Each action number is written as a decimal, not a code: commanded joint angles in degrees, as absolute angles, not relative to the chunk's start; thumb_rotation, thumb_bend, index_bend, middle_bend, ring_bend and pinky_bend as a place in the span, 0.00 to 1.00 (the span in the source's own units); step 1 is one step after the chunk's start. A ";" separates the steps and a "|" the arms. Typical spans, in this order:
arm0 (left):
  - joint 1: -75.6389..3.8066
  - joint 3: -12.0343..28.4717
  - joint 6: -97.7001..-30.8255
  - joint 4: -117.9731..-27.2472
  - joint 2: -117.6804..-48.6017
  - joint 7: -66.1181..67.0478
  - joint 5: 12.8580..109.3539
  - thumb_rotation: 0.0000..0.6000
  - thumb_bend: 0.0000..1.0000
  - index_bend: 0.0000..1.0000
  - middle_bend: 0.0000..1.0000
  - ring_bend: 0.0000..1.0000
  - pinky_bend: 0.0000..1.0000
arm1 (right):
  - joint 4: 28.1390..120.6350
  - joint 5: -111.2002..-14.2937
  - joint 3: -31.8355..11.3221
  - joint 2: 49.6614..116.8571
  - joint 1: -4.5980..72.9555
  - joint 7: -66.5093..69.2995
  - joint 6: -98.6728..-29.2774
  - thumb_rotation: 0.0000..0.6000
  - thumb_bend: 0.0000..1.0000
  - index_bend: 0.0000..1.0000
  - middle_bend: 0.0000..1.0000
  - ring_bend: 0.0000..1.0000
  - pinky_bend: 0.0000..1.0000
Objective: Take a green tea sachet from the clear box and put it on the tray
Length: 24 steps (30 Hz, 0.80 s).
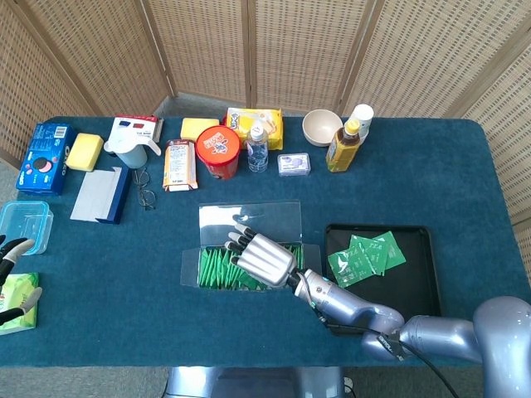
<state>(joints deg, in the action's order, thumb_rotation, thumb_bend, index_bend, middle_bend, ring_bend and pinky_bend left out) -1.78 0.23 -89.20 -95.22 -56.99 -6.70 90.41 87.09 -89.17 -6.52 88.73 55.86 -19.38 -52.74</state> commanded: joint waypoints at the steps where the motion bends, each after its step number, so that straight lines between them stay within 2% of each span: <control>1: -1.79 0.23 -89.18 -95.20 -57.02 -6.71 90.41 1.00 0.27 0.14 0.15 0.04 0.25 | 87.13 -89.19 -6.54 88.72 55.83 -19.32 -52.78 1.00 0.50 0.60 0.30 0.20 0.17; 13: -1.89 0.31 -89.10 -95.11 -57.17 -6.82 90.41 1.00 0.27 0.14 0.15 0.04 0.25 | 89.06 -89.50 -7.46 86.81 54.84 -17.86 -55.06 1.00 0.51 0.67 0.33 0.21 0.18; 24: -1.98 0.21 -88.94 -95.27 -57.49 -6.78 90.55 1.00 0.27 0.14 0.15 0.03 0.25 | 97.34 -90.67 -7.92 78.78 50.95 -14.79 -60.77 1.00 0.51 0.67 0.33 0.21 0.18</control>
<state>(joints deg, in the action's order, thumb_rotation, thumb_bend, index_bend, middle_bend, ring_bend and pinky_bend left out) -1.97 0.21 -88.95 -95.28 -57.49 -6.78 90.55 95.95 -90.28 -7.78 80.21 51.85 -15.50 -59.58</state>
